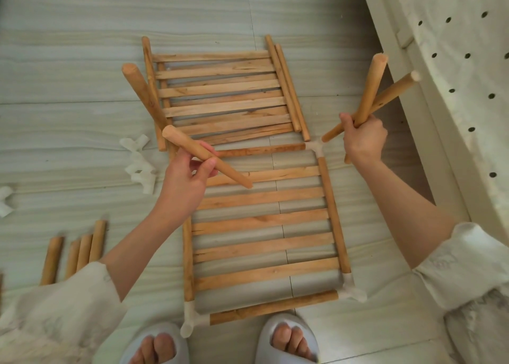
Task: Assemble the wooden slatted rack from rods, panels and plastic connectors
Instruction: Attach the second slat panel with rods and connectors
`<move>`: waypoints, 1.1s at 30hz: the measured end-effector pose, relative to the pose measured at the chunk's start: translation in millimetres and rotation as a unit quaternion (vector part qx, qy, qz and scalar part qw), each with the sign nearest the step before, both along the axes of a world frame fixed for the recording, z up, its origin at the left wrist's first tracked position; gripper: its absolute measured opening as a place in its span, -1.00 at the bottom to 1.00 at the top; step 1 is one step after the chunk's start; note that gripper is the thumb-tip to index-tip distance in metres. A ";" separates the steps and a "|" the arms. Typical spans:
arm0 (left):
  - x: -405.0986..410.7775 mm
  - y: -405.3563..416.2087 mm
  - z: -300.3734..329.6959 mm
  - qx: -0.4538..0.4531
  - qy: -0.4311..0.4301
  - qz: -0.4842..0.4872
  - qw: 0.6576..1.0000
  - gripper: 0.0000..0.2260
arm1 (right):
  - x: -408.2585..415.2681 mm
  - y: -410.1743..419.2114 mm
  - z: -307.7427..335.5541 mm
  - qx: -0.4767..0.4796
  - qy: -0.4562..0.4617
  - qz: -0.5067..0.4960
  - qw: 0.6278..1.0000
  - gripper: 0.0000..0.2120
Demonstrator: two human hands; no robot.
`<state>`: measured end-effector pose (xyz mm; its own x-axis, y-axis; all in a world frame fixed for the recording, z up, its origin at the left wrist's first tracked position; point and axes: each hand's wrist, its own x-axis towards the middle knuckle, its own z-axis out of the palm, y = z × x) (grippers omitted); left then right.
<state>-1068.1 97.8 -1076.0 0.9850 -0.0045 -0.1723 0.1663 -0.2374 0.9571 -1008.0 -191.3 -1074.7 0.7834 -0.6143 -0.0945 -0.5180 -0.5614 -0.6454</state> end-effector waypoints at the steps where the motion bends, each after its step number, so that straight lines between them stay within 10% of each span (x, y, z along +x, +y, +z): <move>1: -0.3 -0.2 0.1 0.000 0.001 -0.001 1.000 -0.91 | 1.5 -0.1 -0.6 0.004 0.011 0.001 1.000 -0.69; 16: -10.4 -0.2 23.1 0.008 -0.035 0.003 0.999 -0.89 | -47.5 11.3 -23.7 0.052 0.104 0.009 0.993 -0.60; 33: -222.5 61.1 76.5 0.141 -0.011 -0.023 0.990 -0.90 | -275.7 63.3 77.0 0.144 0.048 0.045 0.987 -0.57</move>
<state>-1290.6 158.9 -999.5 0.9884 -0.0048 -0.1516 0.1287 -0.5031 0.8546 -1283.7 -128.0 -997.7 0.8127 -0.4792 -0.3315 -0.5405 -0.4075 -0.7360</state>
